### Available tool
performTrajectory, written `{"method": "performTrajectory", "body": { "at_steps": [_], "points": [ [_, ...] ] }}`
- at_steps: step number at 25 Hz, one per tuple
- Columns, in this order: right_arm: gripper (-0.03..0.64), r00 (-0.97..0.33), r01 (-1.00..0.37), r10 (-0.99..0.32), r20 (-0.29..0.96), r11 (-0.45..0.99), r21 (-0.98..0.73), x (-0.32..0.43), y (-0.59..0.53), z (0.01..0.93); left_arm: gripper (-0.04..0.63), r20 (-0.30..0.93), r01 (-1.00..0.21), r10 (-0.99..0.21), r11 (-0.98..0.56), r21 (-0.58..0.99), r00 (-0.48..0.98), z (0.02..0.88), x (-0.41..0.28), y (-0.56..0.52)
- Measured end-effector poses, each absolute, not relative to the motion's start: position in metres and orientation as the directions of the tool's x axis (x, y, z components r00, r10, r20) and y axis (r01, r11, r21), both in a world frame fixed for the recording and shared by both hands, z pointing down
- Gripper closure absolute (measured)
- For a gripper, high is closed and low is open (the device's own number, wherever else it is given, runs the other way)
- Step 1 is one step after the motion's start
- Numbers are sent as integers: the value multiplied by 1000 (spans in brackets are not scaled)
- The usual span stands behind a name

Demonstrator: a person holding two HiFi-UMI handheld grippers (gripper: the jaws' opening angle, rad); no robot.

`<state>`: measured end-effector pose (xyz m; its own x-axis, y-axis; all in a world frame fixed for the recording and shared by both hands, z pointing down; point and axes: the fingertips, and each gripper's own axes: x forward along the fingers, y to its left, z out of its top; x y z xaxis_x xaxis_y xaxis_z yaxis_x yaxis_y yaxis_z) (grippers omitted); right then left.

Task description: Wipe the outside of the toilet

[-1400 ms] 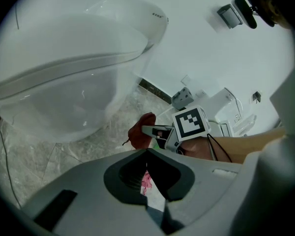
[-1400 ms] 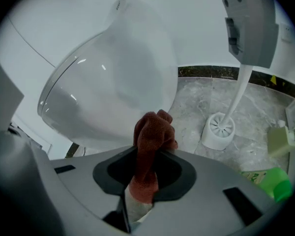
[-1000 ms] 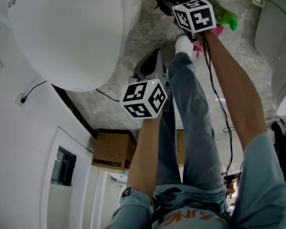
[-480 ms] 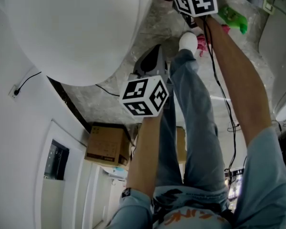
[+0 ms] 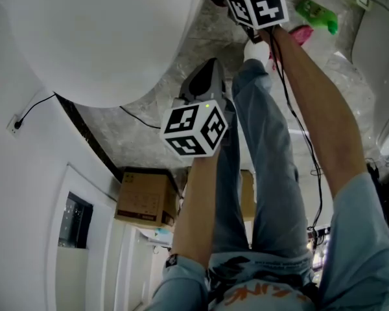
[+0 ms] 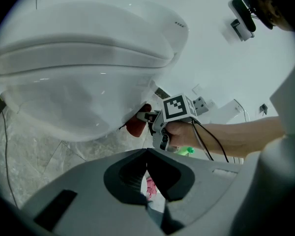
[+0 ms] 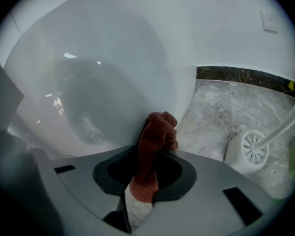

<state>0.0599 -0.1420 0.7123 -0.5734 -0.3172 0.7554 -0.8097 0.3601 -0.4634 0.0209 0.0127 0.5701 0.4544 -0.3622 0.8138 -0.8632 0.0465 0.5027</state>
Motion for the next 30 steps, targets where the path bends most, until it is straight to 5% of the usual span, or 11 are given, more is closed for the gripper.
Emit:
{"method": "performTrajectory", "body": {
  "at_steps": [30],
  "points": [
    [531, -506, -862, -324, 800, 153, -483, -39, -16, 716, 592, 769, -828, -480, 141, 543, 423, 561, -119, 112]
  ]
}}
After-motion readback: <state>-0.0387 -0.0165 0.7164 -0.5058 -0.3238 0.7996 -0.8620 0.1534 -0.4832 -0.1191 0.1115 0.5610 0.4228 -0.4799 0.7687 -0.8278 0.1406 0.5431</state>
